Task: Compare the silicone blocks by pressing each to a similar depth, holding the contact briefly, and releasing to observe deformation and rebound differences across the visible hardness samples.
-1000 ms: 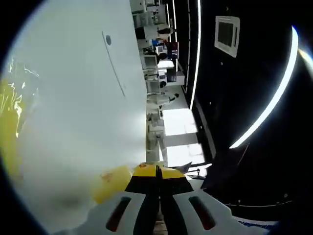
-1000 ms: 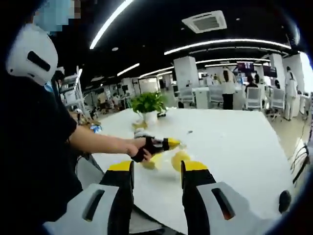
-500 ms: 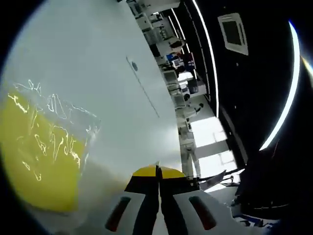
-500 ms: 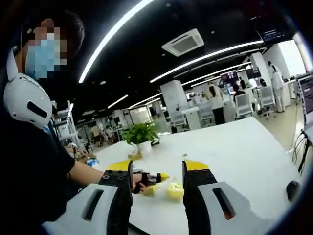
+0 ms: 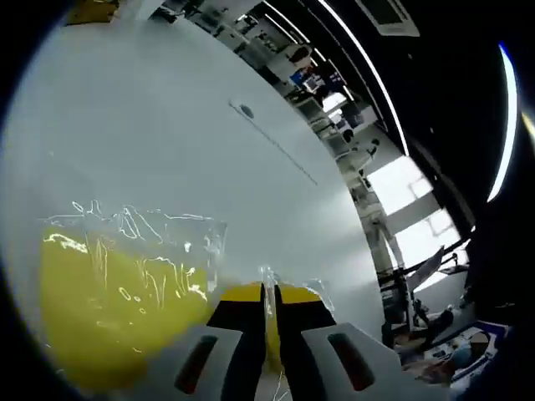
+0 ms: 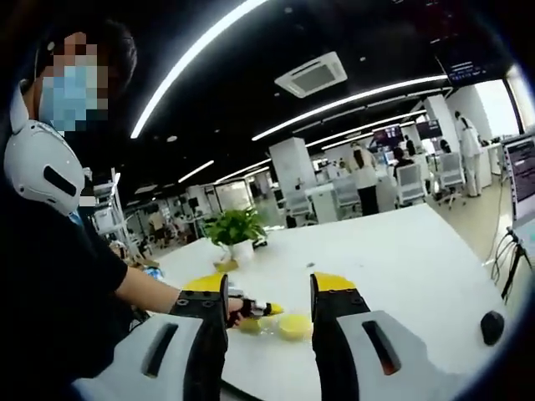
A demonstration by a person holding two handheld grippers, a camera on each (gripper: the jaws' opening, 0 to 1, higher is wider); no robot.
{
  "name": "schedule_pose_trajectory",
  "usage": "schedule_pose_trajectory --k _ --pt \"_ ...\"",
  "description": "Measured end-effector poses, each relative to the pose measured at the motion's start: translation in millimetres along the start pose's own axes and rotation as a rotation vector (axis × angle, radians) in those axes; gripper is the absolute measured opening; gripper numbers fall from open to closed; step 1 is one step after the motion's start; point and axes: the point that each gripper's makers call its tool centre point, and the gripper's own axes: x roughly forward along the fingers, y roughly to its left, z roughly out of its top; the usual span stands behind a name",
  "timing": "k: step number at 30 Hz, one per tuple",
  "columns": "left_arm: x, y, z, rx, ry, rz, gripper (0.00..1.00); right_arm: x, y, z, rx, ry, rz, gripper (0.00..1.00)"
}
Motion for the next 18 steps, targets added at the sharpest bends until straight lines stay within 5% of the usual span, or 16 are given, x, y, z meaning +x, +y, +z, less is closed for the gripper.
schedule_pose_trajectory --k 3,11,18 --pt "-1.6 -2.7 0.6 0.021 0.008 -0.017 0.11 -0.5 5.5 -2.3 -0.017 0.02 0.001 0.33" --pt "-14.7 0.2 2.7 0.048 0.026 -0.01 0.13 -7.2 18.0 -11.3 -0.073 0.065 -0.014 0.32" --pt "-34.5 -29.2 19.1 0.157 -0.011 -0.098 0.14 -11.4 16.2 -23.1 -0.07 0.083 -0.04 0.3"
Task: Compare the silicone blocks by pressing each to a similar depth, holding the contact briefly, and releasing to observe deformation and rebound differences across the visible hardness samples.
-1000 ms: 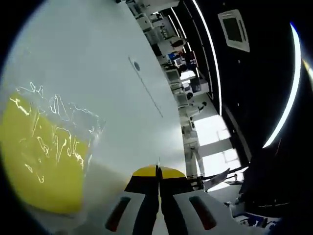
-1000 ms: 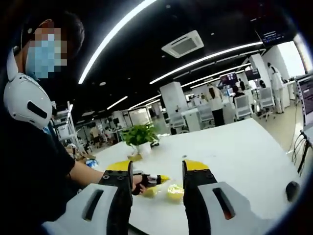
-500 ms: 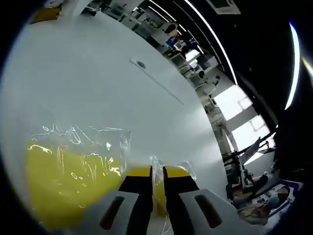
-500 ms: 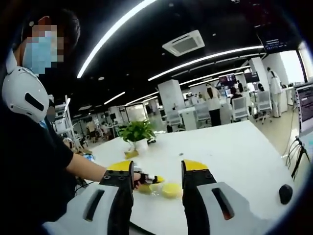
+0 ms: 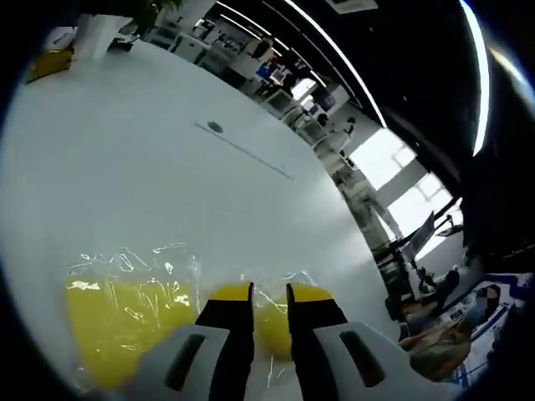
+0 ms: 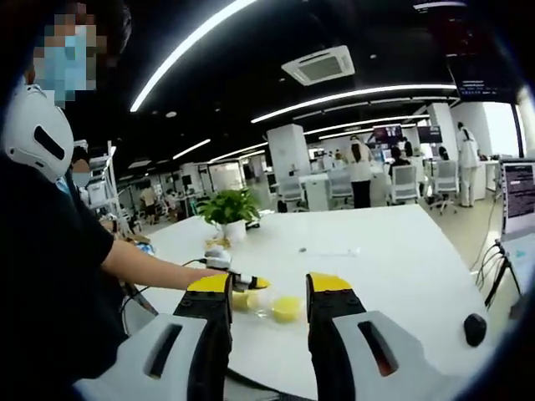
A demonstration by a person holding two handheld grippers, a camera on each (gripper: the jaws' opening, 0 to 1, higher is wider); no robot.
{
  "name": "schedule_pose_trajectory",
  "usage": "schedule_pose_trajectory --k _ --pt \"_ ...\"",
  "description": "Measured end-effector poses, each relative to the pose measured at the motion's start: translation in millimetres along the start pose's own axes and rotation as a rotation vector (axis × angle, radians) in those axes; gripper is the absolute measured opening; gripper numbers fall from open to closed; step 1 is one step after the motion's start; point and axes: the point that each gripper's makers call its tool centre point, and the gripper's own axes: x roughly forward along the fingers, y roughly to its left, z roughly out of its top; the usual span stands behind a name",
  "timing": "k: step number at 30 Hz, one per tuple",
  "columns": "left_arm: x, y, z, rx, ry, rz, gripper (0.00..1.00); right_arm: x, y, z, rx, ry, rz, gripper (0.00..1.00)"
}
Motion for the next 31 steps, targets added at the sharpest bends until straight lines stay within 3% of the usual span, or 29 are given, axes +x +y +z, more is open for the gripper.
schedule_pose_trajectory --k 6,10,13,18,21,25,31 --pt "-21.7 -35.5 13.7 0.134 -0.012 -0.099 0.19 13.0 5.9 -2.1 0.008 -0.018 0.025 0.3" --pt "-43.4 -52.0 23.3 0.278 -0.032 -0.142 0.24 25.3 10.5 -14.7 -0.007 0.01 0.049 0.33" --pt "-60.5 -59.5 26.6 0.375 -0.032 -0.163 0.29 35.3 12.3 -34.2 -0.014 0.064 0.065 0.35" --pt "-93.2 -77.2 29.4 0.574 -0.046 -0.203 0.5 54.9 17.6 -54.1 -0.027 0.095 0.086 0.48" --pt "-118.1 -91.2 32.4 0.641 -0.078 -0.235 0.6 67.3 25.3 -59.3 -0.006 0.089 0.116 0.5" --pt "-147.9 -98.5 33.9 0.755 -0.11 -0.247 0.68 79.7 31.6 -61.6 -0.016 0.073 0.122 0.52" --pt "-193.9 -91.2 32.9 0.868 -0.154 -0.217 0.76 83.9 32.3 -52.2 -0.033 0.016 0.123 0.5"
